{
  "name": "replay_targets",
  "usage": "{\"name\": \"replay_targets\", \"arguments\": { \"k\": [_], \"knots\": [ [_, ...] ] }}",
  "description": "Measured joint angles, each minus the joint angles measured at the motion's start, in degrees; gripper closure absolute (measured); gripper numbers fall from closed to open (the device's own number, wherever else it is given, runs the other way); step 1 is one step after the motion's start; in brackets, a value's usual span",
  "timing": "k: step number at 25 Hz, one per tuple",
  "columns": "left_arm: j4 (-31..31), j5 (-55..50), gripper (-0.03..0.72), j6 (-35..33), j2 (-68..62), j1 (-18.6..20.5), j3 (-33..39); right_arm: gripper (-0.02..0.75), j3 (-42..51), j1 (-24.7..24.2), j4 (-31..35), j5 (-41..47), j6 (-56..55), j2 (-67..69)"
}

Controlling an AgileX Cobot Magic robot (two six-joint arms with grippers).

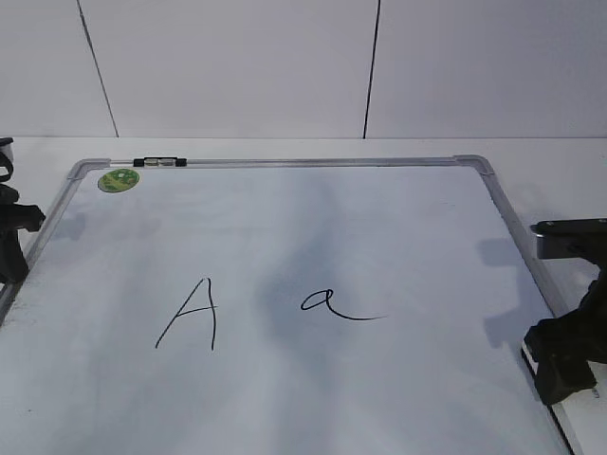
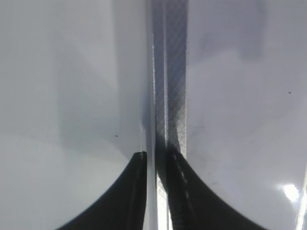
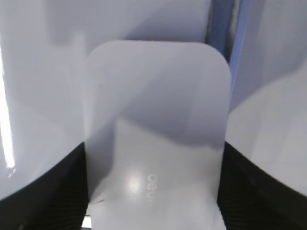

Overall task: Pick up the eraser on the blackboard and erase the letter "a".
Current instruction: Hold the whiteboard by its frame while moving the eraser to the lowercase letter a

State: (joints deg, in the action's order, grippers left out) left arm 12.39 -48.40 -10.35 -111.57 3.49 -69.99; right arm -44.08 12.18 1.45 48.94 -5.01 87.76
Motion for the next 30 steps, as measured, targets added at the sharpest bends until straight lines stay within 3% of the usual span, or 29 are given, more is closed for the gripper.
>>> {"name": "replay_targets", "arguments": {
  "k": [5,17,30],
  "knots": [
    [0.45,-0.04,0.65,0.0,0.0,0.03,-0.11,0.153,0.0,0.0,0.0,-0.1,0.0,0.0],
    [0.35,-0.13,0.628,0.0,-0.09,0.03,-0.11,0.153,-2.94,0.0,-0.22,0.2,0.0,-0.59],
    [-0.35,-0.13,0.601,0.0,-0.09,0.03,-0.11,0.153,-18.0,0.14,-1.45,15.36,1.11,-2.66]
  ]
}}
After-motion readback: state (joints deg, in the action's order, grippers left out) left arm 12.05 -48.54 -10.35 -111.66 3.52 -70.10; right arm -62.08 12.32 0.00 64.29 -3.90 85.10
